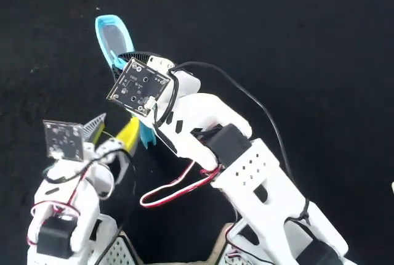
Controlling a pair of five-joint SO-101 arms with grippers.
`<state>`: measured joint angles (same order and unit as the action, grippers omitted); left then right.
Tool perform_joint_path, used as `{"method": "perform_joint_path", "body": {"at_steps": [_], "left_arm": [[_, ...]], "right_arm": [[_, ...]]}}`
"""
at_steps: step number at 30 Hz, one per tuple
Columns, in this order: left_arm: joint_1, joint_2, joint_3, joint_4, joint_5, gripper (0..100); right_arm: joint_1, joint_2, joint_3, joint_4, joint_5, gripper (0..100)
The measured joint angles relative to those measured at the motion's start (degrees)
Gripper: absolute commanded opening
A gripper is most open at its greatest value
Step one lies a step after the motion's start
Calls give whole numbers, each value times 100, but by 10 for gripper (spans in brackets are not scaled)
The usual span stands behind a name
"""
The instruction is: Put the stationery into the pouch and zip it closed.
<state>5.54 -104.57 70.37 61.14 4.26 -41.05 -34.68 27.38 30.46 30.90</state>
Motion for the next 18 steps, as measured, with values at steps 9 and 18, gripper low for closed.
{"method": "perform_joint_path", "body": {"at_steps": [9,18], "left_arm": [[782,-9,-695,914,-879,234],[-26,0,149,-255,-897,234]], "right_arm": [[-18,0,-141,0,0,11],[123,0,-141,0,9,11]]}}
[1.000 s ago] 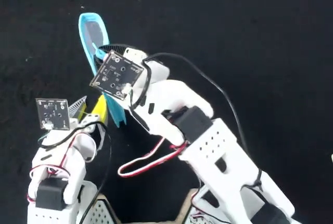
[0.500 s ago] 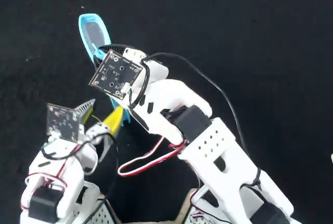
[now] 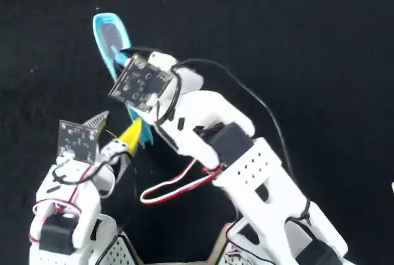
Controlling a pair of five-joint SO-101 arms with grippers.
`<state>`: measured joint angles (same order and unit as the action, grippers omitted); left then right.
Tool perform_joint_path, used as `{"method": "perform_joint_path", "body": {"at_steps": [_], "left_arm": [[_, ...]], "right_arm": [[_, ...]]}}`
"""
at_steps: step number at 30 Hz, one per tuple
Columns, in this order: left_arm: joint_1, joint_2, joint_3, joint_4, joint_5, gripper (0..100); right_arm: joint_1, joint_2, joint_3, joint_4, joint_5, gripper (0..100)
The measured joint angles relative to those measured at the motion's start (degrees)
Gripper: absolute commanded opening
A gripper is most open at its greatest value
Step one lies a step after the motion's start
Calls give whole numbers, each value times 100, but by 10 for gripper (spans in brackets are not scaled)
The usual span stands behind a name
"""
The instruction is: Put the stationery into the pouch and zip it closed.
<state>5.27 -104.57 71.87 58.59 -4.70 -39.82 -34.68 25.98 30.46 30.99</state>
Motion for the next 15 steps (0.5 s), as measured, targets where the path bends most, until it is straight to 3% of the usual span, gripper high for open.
{"method": "perform_joint_path", "body": {"at_steps": [5,15], "left_arm": [[-325,-9,114,-281,316,234],[-492,-9,114,-316,369,234]], "right_arm": [[334,0,0,0,-9,11],[343,0,-9,88,9,11]]}}
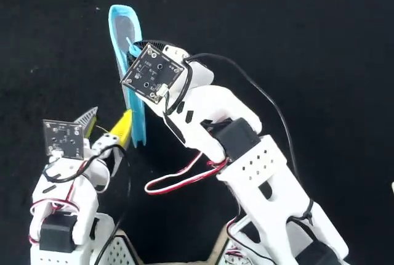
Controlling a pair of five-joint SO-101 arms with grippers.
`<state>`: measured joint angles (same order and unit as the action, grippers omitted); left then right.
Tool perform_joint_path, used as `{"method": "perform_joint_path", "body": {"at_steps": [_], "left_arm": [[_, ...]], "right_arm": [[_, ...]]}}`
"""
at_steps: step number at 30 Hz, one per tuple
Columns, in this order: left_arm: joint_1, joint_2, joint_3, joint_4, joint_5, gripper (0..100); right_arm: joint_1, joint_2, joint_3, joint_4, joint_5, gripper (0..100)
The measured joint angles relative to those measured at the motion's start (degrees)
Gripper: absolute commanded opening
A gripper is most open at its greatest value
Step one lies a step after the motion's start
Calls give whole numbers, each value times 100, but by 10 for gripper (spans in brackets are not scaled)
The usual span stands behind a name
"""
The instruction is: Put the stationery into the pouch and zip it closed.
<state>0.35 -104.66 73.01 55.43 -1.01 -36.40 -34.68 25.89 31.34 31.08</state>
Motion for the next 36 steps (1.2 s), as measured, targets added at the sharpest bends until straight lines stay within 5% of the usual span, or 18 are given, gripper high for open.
{"method": "perform_joint_path", "body": {"at_steps": [12,19,27,36], "left_arm": [[-818,0,0,-396,589,234],[-809,0,-510,448,607,236],[703,-9,-774,879,563,240],[1108,53,651,-1204,193,240]], "right_arm": [[9,0,0,0,26,11],[9,0,0,0,26,11],[9,0,0,0,26,11],[9,0,0,0,26,11]]}}
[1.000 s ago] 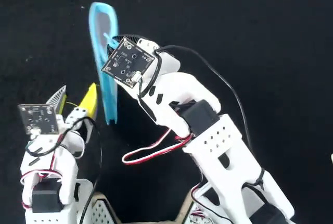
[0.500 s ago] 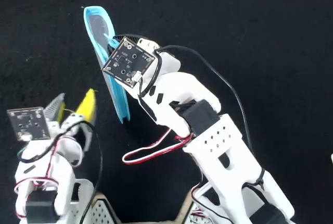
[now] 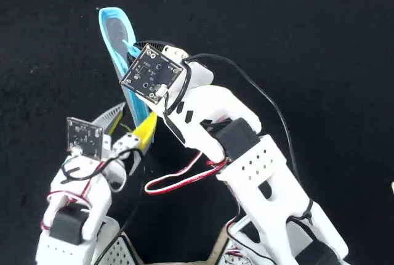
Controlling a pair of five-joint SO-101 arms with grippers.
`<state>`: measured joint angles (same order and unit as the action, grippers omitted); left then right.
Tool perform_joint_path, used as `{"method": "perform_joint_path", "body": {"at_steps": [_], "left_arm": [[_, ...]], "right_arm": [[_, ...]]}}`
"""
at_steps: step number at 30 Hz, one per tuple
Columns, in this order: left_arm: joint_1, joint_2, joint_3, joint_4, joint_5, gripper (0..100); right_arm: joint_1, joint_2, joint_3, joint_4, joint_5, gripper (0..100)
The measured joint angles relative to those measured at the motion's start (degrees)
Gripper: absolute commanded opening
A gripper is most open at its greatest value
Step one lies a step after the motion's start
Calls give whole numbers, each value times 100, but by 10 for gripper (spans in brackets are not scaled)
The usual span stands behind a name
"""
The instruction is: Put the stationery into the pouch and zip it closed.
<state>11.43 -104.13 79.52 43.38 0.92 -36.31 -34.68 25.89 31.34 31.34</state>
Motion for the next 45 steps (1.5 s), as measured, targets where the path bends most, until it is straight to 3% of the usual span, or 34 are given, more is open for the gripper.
{"method": "perform_joint_path", "body": {"at_steps": [4,7,14,21,23,26,28,30,41,45], "left_arm": [[-35,-18,440,-1231,0,237],[-70,9,738,-1705,0,235],[-695,9,905,-1899,0,234],[-730,9,905,-1899,0,230],[-730,9,905,-1899,0,174],[-730,9,905,-1899,0,14],[-721,-9,905,-1793,0,59],[-721,-53,897,-1609,0,23],[-721,-70,202,-79,-9,29],[-721,-62,-281,624,-580,29]], "right_arm": [[0,0,0,0,0,11],[0,0,0,0,0,11],[0,0,0,0,0,11],[0,0,0,0,0,11],[0,0,0,0,0,11],[0,0,0,26,0,11],[0,0,0,167,-9,11],[-9,0,0,360,-18,11],[-9,-211,0,1802,-18,11],[-9,-835,88,1969,0,11]]}}
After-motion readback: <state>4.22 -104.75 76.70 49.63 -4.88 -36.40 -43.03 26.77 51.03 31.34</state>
